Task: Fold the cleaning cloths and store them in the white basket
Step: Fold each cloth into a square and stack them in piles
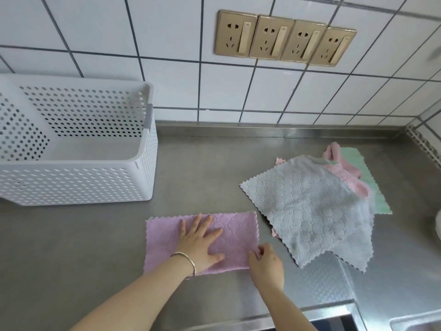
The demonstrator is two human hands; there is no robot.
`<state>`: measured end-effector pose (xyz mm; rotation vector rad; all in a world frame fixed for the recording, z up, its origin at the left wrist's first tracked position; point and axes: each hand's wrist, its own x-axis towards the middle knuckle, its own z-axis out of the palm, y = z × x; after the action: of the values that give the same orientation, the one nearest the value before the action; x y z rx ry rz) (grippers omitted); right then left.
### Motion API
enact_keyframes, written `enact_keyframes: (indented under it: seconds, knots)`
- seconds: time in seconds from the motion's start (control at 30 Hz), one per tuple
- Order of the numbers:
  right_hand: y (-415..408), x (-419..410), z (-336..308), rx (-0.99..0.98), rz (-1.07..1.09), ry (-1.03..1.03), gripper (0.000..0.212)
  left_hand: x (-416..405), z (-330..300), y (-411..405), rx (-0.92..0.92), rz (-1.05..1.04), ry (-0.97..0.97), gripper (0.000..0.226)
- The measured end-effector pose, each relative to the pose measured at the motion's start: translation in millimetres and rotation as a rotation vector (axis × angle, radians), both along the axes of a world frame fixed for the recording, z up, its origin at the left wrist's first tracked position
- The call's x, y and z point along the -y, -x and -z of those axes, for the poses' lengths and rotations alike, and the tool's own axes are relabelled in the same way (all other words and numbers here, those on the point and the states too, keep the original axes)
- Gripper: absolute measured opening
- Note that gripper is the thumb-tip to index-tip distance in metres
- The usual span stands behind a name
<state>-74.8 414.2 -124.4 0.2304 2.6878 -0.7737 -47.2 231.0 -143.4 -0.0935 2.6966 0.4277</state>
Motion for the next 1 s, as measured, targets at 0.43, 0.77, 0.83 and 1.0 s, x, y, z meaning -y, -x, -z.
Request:
enact_keyframes:
  seconds: [0.43, 0.77, 0.83, 1.0]
  knots:
    - [-47.1, 82.1, -11.5, -0.680, -0.696, 0.174, 0.064, 28.7, -52.9, -17.8, -0.074, -0.966, -0.752, 0.024]
    - [-59.5, 97.4, 47.6, -0.420, -0.854, -0.148, 0.092, 78.4, -11.9, -56.4, -0.078, -1.135, -0.581, 0.016]
    - [-60.4, 99.1, 50.5, -0.415, -0.860, -0.154, 0.092, 78.0, -7.9, -57.9, -0.098, -1.136, -0.505, 0.015]
    - [-63.2, 98.5, 55.3, -0.398, -0.833, -0.183, 0.091, 73.3, -0.3, -57.6, -0.178, -1.109, -0.440, 0.028]
